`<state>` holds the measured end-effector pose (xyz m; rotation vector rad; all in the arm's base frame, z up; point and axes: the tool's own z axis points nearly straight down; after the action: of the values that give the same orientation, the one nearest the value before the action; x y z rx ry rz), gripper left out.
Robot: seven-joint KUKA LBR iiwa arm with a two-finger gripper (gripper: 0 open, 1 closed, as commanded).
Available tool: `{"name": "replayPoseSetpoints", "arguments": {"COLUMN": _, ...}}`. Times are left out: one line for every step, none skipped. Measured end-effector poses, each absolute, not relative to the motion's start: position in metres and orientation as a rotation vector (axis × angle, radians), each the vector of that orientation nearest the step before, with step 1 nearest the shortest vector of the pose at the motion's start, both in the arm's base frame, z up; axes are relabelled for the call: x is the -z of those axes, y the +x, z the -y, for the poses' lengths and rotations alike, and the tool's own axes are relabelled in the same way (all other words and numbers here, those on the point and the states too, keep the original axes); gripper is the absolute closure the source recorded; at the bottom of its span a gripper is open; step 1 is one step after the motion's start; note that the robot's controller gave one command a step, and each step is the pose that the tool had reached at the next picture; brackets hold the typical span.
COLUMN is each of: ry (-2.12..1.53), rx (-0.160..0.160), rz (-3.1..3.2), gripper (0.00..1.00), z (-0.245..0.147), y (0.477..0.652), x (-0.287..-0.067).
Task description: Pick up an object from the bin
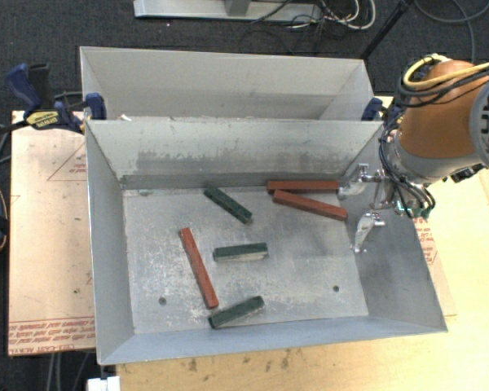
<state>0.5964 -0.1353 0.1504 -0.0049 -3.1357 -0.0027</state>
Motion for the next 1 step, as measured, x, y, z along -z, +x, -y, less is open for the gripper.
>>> {"name": "replayPoseSetpoints", "arguments": {"ry": -0.001, "rx": 0.001, "rz": 3.143, "gripper": 0.0, "z": 0.135, "y": 0.5984, "x": -0.155}}
